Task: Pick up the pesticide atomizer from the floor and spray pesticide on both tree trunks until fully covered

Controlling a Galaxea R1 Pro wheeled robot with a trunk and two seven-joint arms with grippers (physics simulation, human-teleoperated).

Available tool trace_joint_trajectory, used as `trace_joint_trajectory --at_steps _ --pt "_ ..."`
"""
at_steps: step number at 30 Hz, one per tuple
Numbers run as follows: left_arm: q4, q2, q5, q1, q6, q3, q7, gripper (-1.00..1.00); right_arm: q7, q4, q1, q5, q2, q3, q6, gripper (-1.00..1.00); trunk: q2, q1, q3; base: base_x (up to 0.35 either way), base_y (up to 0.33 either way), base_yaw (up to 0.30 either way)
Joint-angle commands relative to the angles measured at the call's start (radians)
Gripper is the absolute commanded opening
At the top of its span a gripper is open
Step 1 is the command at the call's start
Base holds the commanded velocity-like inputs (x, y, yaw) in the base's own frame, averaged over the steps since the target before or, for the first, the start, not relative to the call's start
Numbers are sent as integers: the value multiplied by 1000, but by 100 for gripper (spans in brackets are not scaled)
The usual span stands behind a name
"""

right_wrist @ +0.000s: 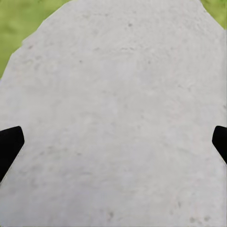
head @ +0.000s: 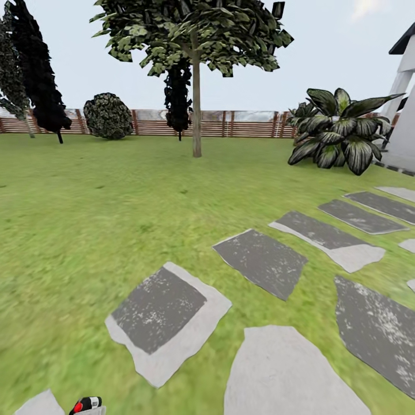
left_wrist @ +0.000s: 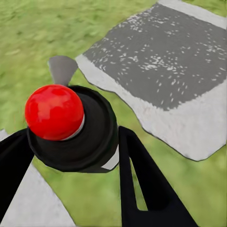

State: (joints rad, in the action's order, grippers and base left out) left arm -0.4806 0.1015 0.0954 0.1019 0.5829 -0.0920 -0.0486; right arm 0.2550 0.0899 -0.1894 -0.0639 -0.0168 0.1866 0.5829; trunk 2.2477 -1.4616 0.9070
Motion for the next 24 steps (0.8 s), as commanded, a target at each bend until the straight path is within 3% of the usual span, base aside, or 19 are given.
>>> trace_joint_trajectory --at_steps 1,24 --pt "0 0 9 0 3 3 1 -100 10 -1 -1 -7 0 5 0 100 0 0 1 341 0 0" --pt "0 0 9 1 3 3 1 -100 10 -1 -1 -7 0 5 0 100 0 0 1 341 0 0"
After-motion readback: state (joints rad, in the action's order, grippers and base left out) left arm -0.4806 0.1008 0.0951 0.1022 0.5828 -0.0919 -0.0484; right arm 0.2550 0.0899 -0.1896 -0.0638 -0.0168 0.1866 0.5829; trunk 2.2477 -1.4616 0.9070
